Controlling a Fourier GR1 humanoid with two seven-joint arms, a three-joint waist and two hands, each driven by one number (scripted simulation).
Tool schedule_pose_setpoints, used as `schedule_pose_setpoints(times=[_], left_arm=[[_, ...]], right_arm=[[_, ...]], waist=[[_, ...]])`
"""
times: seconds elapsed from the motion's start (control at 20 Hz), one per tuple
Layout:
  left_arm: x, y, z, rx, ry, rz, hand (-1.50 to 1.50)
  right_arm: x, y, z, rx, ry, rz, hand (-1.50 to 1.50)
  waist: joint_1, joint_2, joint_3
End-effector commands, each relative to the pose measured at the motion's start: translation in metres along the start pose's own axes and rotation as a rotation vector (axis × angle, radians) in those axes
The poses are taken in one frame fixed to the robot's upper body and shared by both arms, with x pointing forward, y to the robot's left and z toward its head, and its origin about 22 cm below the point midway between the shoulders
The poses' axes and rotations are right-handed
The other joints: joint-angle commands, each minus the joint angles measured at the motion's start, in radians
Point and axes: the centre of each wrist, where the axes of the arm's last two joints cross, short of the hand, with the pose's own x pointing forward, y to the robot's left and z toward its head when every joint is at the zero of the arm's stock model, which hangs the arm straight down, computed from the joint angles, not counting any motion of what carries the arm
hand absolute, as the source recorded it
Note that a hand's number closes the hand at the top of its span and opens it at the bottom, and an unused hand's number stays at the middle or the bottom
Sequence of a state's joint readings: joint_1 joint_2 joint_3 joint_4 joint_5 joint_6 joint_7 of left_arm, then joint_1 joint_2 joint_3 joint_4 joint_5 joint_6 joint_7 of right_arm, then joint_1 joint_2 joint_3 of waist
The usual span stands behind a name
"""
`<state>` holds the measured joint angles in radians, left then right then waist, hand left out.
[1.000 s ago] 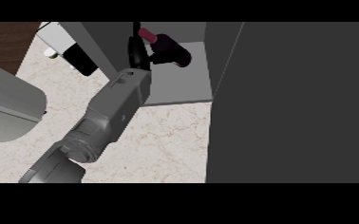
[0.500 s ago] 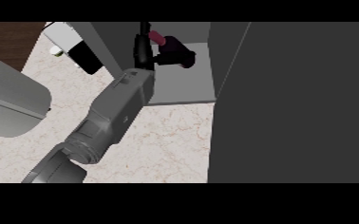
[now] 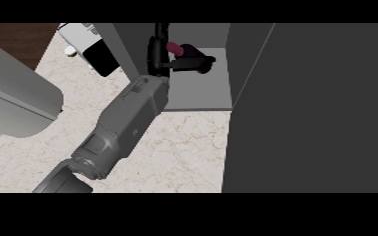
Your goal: Pick up the wine, place it into the cabinet and close the cabinet
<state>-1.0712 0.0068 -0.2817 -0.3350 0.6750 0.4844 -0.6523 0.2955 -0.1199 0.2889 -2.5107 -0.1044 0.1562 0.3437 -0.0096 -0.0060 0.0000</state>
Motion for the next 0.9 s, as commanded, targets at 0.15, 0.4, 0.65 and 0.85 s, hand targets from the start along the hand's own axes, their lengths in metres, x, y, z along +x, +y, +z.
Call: schedule_pose_setpoints(times=[0.15,0.4,0.65,0.85], left_arm=[[0.002,0.011,0.015,-0.034,-0.033,0.066,-1.5],[0.015,0.008,0.025,-0.067,-0.021,0.105,-1.5],[0.01,0.006,0.069,-0.113,-0.005,0.169,-1.5],[0.011,0.026,0.103,-0.108,-0.006,0.193,-1.5]], right_arm=[[0.04,0.006,0.024,-0.009,-0.057,-0.019,-1.5],[0.047,0.005,0.031,0.01,-0.068,-0.035,-1.5],[0.042,0.006,0.02,0.01,-0.075,-0.034,-1.5],[0.039,0.003,0.024,-0.012,-0.074,-0.029,-1.5]], waist=[[0.021,-0.007,0.0],[0.022,-0.012,0.001],[0.029,-0.007,0.0],[0.026,-0.006,0.0]])
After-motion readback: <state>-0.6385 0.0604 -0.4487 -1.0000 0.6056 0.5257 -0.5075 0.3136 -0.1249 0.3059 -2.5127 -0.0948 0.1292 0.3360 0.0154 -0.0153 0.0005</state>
